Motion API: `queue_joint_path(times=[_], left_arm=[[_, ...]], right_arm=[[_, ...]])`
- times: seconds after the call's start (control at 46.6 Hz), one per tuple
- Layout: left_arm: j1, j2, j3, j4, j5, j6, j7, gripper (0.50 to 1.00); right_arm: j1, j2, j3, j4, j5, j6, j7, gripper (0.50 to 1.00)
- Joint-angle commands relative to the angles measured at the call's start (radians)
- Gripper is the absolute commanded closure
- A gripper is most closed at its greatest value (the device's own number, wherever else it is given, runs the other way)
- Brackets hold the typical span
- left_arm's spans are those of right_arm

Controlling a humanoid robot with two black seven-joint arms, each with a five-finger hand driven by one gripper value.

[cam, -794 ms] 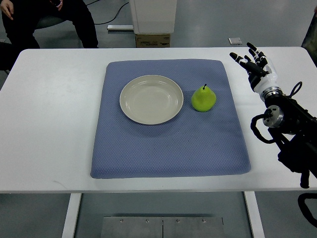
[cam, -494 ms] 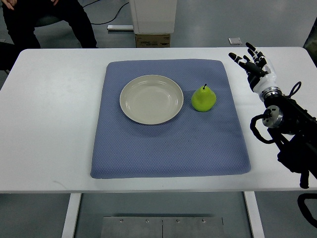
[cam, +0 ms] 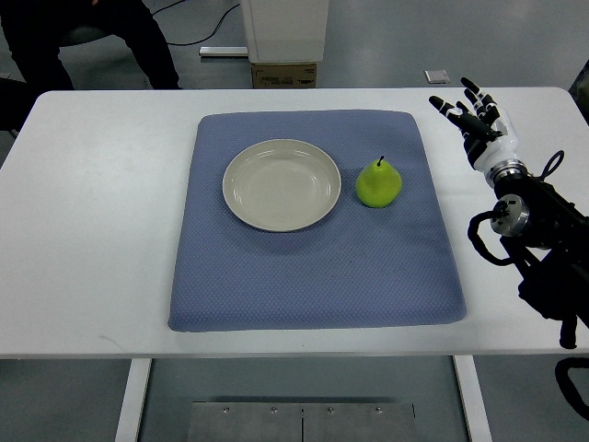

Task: Place pear on plate with right hand

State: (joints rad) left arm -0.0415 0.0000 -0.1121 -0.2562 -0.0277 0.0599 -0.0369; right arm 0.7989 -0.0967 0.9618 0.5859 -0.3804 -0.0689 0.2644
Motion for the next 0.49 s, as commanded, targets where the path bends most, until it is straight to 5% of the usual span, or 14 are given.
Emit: queue_joint_path(times=[0.0,0.472], left_arm=[[0.0,0.0,0.0,0.0,0.0,0.0,0.0,0.5],[0.0,0.0,0.0,0.0,0.0,0.0,0.0,0.5]], right_arm=[[0.0,0.0,0.0,0.0,0.0,0.0,-0.001,0.5],[0.003,0.0,-0.001,0.003,0.0,-0.002,0.001,0.5]])
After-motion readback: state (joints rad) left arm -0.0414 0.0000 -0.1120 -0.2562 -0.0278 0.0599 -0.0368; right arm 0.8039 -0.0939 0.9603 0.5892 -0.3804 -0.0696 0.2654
